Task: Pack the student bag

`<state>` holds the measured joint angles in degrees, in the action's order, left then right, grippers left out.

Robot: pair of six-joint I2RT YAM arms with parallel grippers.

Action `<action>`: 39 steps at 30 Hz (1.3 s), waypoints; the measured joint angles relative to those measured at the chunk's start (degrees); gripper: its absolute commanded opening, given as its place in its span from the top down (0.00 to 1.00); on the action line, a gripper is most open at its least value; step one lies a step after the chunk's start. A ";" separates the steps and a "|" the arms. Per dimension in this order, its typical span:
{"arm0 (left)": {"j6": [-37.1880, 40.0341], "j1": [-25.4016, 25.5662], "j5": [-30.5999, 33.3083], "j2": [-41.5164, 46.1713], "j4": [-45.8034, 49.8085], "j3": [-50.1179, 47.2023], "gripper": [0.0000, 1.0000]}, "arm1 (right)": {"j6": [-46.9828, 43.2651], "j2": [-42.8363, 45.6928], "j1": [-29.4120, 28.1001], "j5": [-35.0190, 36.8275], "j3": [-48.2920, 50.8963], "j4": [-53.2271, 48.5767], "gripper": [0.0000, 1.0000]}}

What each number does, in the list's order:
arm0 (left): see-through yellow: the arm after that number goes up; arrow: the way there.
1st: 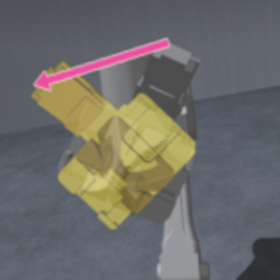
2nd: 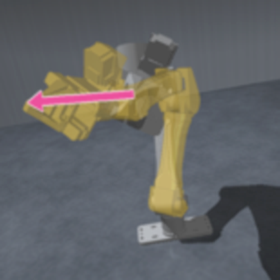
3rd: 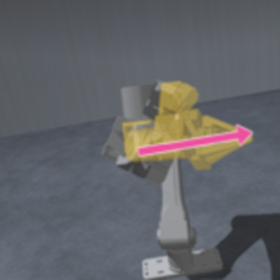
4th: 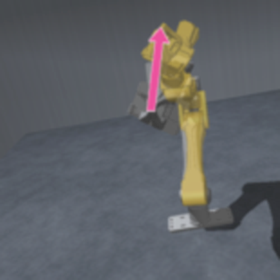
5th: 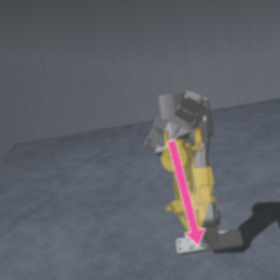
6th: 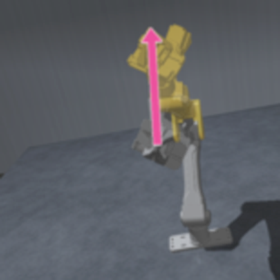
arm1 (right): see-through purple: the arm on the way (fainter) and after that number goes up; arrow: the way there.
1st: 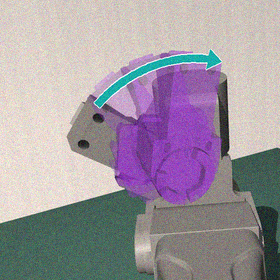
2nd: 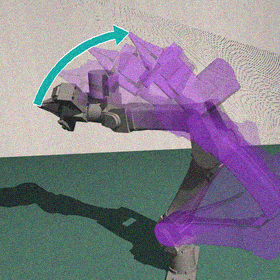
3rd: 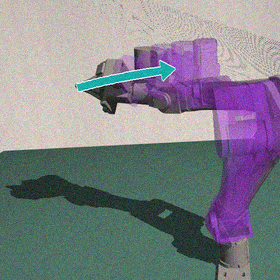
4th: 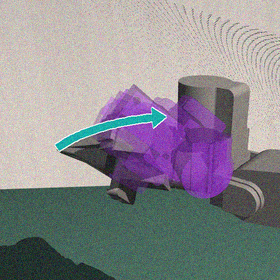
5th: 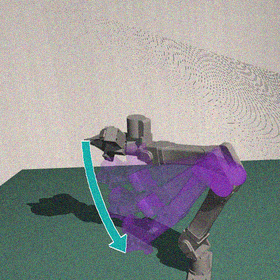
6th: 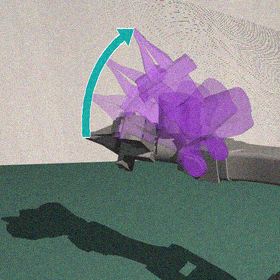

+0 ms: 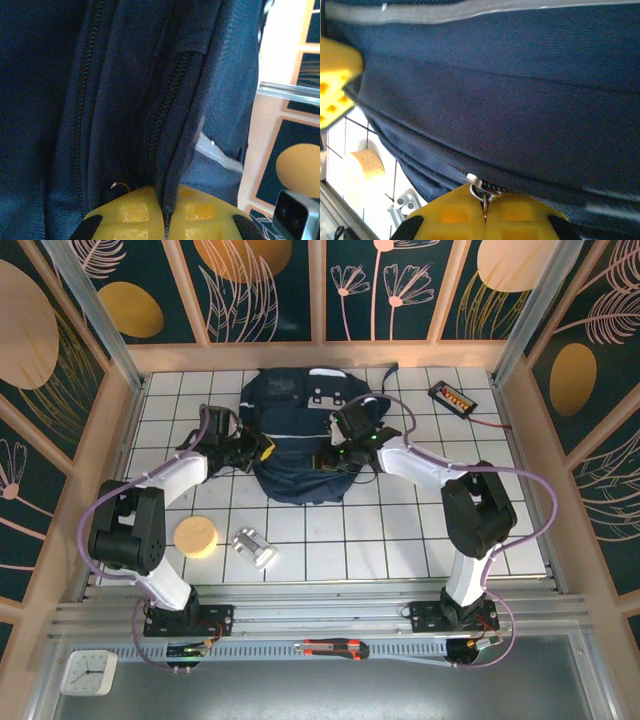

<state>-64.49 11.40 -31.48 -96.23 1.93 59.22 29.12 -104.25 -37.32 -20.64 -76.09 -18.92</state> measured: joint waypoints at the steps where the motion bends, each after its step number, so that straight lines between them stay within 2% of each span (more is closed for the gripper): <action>1: 0.90 -0.68 0.00 -0.76 0.96 1.05 0.94 | 0.15 -0.83 -0.90 0.09 -0.66 0.04 1.00; 5: 3.23 -2.80 1.66 -3.23 2.86 4.24 0.62 | -0.13 -4.70 -3.98 0.81 -5.27 -1.36 1.00; 6: 3.43 -2.99 2.25 -3.26 2.69 4.35 0.56 | -0.11 -5.07 -4.52 0.79 -5.73 -1.57 1.00; 8: 3.32 -3.34 3.10 -2.60 2.19 4.07 0.51 | -0.09 -5.22 -4.96 0.57 -6.19 -2.36 1.00; 17: -6.84 -2.12 3.30 8.59 -7.69 -9.38 0.45 | -0.11 -5.46 -4.76 -0.50 -6.82 -3.34 1.00; 25: -15.45 4.31 3.78 5.70 -16.90 -10.01 0.44 | -0.09 -6.14 -4.68 -0.70 -7.65 -4.11 1.00; 33: -18.43 5.55 4.79 2.29 -18.88 -10.01 0.44 | -0.09 -6.19 -4.46 -0.35 -7.65 -4.44 1.00; 36: -18.60 5.66 4.76 1.70 -18.91 -9.92 0.47 | -0.11 -6.19 -4.46 -0.26 -7.65 -4.42 1.00; 37: -18.73 5.79 4.76 1.38 -18.93 -9.92 0.51 | -0.11 -6.19 -4.46 -0.22 -7.65 -4.42 1.00; 39: -18.88 6.16 4.81 0.57 -18.91 -9.84 0.65 | -0.11 -6.19 -4.46 -0.13 -7.65 -4.44 1.00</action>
<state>-83.37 17.56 -26.68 -95.66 -16.97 49.39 29.02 -110.43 -41.78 -20.78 -83.74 -23.35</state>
